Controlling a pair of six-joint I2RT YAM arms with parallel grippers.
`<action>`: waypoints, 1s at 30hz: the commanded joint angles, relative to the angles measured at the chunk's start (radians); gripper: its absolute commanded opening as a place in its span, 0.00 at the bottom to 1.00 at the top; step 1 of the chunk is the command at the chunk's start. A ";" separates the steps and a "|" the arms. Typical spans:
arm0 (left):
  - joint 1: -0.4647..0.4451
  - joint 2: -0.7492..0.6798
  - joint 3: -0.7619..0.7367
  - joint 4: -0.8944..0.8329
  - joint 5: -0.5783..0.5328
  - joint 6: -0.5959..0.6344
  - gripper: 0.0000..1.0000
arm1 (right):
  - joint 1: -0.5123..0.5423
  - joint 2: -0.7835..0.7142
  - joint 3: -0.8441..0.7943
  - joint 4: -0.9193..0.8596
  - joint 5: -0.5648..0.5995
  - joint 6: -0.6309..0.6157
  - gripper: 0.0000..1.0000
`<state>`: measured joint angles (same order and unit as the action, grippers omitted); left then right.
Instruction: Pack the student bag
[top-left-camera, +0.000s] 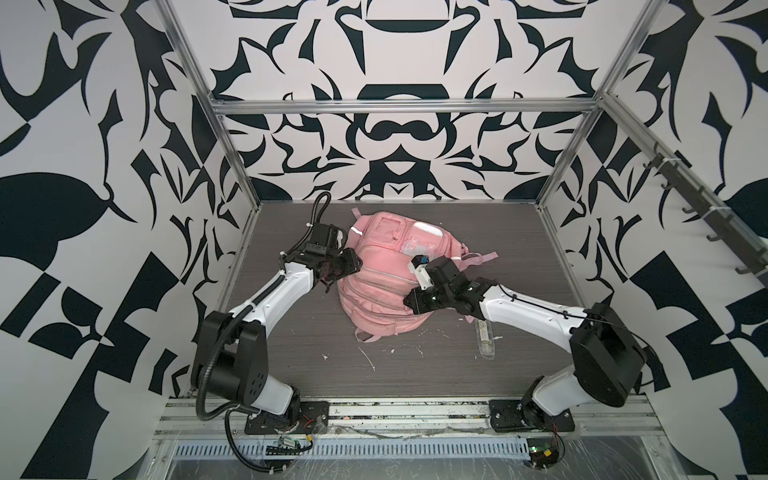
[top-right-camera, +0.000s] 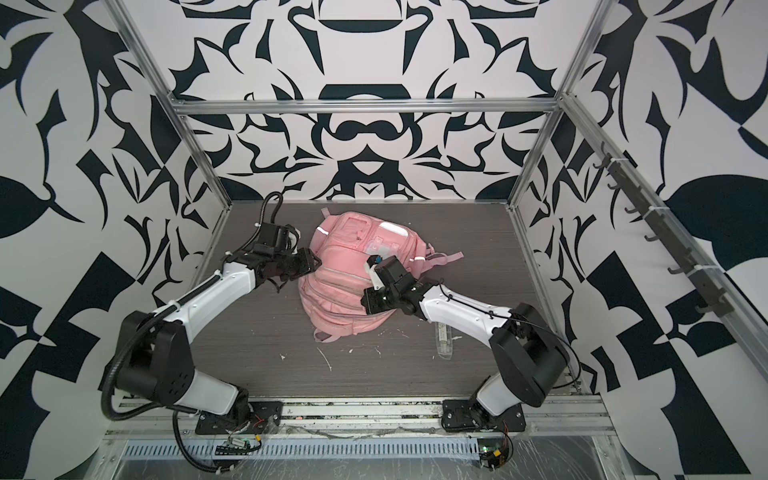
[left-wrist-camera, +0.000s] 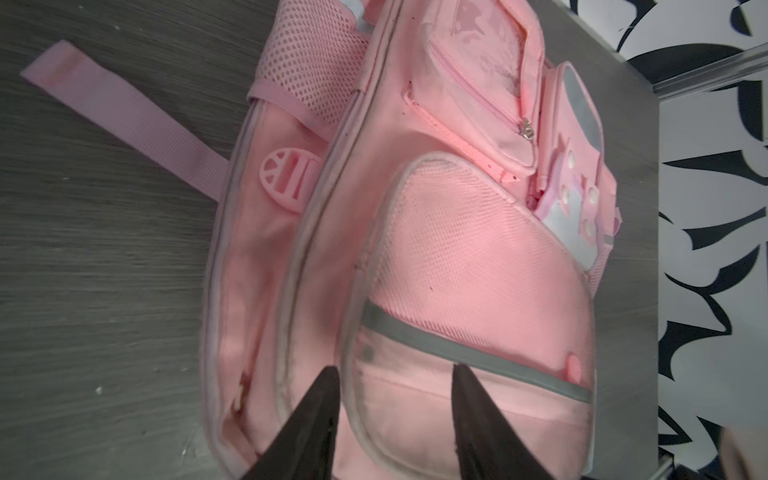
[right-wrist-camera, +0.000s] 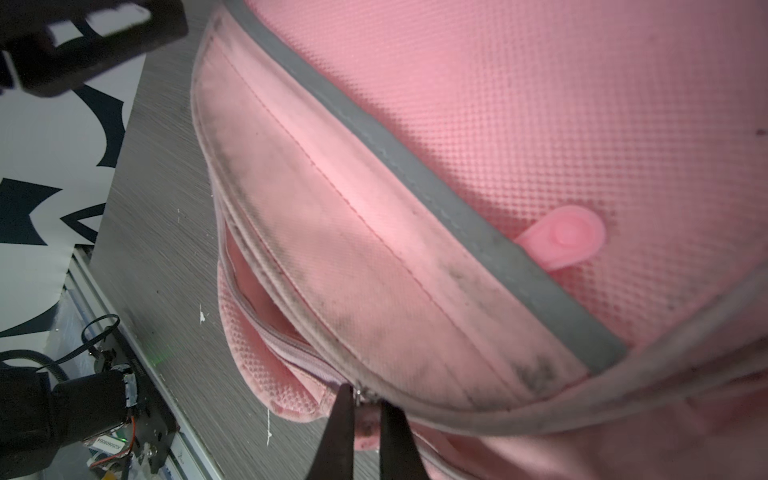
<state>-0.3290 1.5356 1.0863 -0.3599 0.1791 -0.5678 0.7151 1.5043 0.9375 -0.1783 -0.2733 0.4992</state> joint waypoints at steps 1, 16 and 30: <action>0.004 0.075 0.072 0.003 0.041 0.047 0.47 | -0.032 -0.054 -0.014 -0.027 -0.002 -0.037 0.00; 0.001 0.251 0.133 0.080 0.218 0.006 0.03 | -0.018 0.045 0.056 -0.008 -0.090 -0.031 0.00; 0.024 0.056 -0.122 0.252 0.135 -0.204 0.00 | 0.129 0.362 0.471 0.010 -0.119 0.016 0.00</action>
<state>-0.2817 1.6402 1.0180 -0.1169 0.2447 -0.6643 0.8040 1.8473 1.2469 -0.4007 -0.3199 0.5179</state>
